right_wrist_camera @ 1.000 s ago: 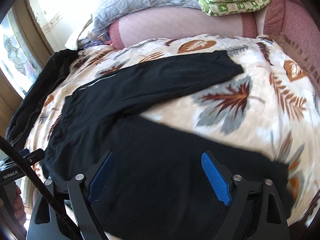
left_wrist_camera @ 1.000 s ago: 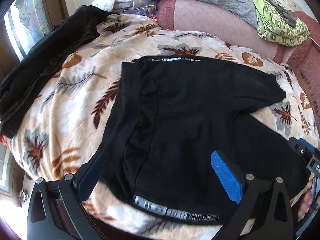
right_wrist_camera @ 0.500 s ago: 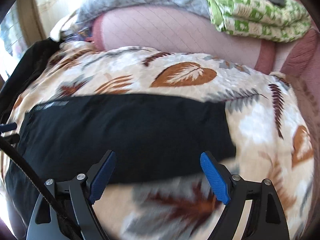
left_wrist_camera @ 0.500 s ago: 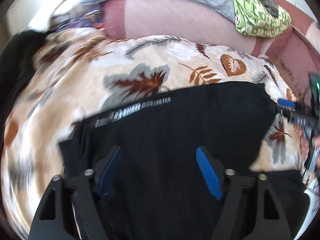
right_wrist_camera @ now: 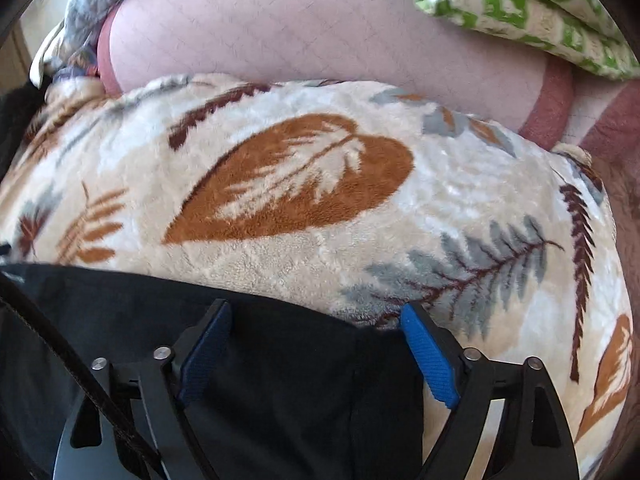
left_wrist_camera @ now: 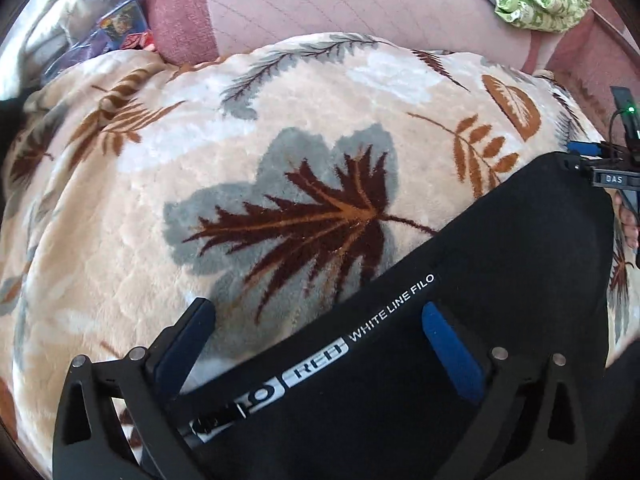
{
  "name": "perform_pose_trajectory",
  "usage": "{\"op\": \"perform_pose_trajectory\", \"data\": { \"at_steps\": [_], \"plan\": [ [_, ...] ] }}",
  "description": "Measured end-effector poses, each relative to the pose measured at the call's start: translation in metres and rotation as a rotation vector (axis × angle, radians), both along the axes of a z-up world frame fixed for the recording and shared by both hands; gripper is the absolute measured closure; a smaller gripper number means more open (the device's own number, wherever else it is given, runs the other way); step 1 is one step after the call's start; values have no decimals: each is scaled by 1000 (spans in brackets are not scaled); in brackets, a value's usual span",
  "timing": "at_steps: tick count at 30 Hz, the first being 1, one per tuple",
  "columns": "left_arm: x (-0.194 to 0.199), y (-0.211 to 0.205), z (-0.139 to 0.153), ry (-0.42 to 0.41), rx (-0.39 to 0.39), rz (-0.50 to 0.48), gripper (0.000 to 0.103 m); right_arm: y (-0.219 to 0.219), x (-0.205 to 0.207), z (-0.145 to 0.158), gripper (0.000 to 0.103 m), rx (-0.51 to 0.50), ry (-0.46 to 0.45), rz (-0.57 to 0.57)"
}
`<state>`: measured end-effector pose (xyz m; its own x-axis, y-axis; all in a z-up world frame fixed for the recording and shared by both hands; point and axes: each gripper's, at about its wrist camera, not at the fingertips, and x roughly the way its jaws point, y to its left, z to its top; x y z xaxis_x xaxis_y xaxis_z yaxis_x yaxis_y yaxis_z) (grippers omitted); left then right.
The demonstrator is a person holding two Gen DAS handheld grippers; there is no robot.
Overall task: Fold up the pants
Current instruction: 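Close the left gripper on the waistband while the right gripper grasps the waistband too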
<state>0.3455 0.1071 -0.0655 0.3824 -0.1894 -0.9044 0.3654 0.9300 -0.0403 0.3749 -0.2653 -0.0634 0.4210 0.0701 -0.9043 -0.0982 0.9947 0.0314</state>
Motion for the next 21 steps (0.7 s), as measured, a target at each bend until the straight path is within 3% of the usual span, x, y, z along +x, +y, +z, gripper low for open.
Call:
{"op": "perform_pose_trajectory", "data": {
  "at_steps": [2, 3, 4, 5, 6, 7, 14, 21],
  "plan": [
    [0, -2, 1, 6, 10, -2, 4, 1, 0, -1, 13, 7, -21, -3],
    [-3, -3, 3, 8, -1, -14, 21, 1, -1, 0, 23, 23, -23, 0],
    [-8, -5, 9, 6, -20, -44, 35, 3, -3, 3, 45, 43, -29, 12],
    [-8, -8, 13, 11, -40, -63, 69, 4, -5, 6, 65, 57, -32, 19],
    [-10, -9, 17, 24, -60, -75, 84, 5, -7, 9, 96, 111, -22, 35],
    [-15, -10, 21, 23, -62, -79, 87, 6, -10, 13, 96, 165, -7, 35],
    [-55, -14, 52, -71, -51, -50, 90, 18, -41, 46, 96, 162, -70, 41],
    [-121, -5, 96, -160, -120, -4, 90, 8, -105, 92, 96, 214, -143, 21]
  ]
}}
